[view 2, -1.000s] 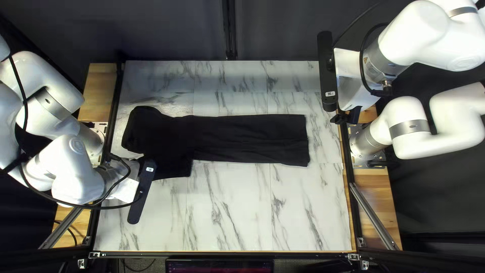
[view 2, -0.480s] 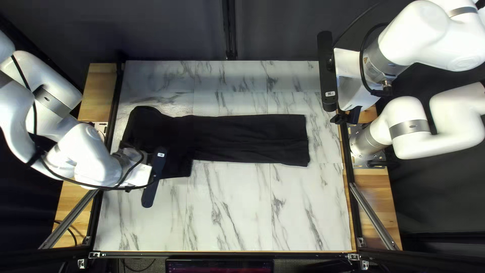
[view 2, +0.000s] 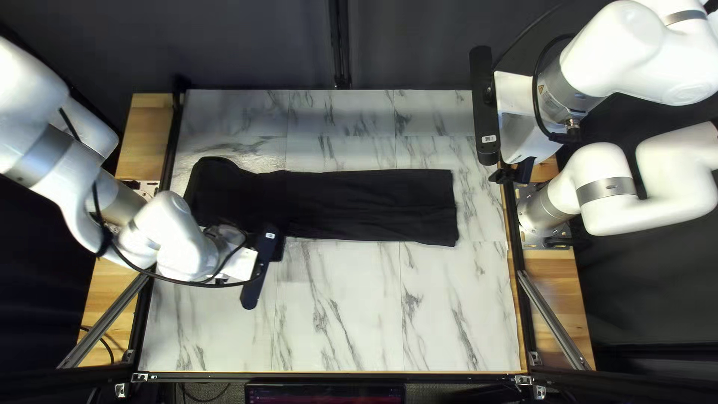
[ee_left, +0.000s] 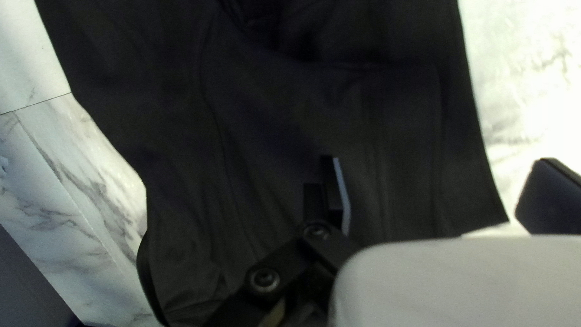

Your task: Fold t-shirt

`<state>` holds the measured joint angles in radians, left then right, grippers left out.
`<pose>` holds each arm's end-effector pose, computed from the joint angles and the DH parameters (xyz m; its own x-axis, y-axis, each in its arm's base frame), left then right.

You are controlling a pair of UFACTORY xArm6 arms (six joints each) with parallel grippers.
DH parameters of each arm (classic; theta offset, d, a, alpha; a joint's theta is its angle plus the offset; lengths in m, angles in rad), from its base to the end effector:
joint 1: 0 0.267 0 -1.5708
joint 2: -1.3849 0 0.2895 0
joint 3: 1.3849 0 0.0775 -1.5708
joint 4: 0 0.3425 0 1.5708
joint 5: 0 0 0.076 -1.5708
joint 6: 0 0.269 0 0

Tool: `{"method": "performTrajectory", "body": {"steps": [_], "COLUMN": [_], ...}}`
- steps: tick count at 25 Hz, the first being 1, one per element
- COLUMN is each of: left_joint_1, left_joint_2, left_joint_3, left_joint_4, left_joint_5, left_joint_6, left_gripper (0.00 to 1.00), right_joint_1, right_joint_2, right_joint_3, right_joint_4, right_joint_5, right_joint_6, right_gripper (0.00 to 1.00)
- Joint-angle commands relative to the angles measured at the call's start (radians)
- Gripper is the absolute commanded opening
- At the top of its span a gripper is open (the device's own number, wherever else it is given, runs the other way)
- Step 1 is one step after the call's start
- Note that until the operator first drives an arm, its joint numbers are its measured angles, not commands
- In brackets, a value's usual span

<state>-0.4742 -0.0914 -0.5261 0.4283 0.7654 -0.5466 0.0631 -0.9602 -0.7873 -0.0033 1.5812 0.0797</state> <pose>0.3221 -0.1039 0.0504 0.9670 -0.2525 -0.0331 -0.2505 -0.9199 -0.3016 0.2402 0.0143 0.3578 0.9861 -0.0175 0.1653 -0.0161 -0.9998 -0.0099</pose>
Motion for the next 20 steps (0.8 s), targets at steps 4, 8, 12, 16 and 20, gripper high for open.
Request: {"method": "performTrajectory", "body": {"steps": [4, 8, 12, 16, 20], "left_joint_1": [0.029, 0.042, 0.042, 0.043, 0.015], "left_joint_2": [0.05, 0.054, 0.055, 0.041, 0.0], "left_joint_3": [-0.01, 0.011, 0.017, 0.031, 0.019], "left_joint_4": [0.025, 0.035, 0.04, 0.036, 0.014], "left_joint_5": [-0.03, -0.061, -0.071, -0.078, -0.027], "left_joint_6": [-0.031, -0.07, -0.099, -0.11, -0.102], "left_gripper": [0.31, 0.0, 0.0, 0.0, 0.0], "right_joint_1": [0.0, 0.0, 0.0, 0.0, 0.0], "right_joint_2": [0.0, 0.0, 0.0, 0.0, 0.0], "right_joint_3": [0.0, 0.0, 0.0, 0.0, 0.0], "right_joint_4": [0.0, 0.0, 0.0, 0.0, 0.0], "right_joint_5": [0.0, 0.0, 0.0, 0.0, 0.0], "right_joint_6": [0.0, 0.0, 0.0, 0.0, 0.0], "right_gripper": [1.0, 1.0, 1.0, 1.0, 1.0]}}
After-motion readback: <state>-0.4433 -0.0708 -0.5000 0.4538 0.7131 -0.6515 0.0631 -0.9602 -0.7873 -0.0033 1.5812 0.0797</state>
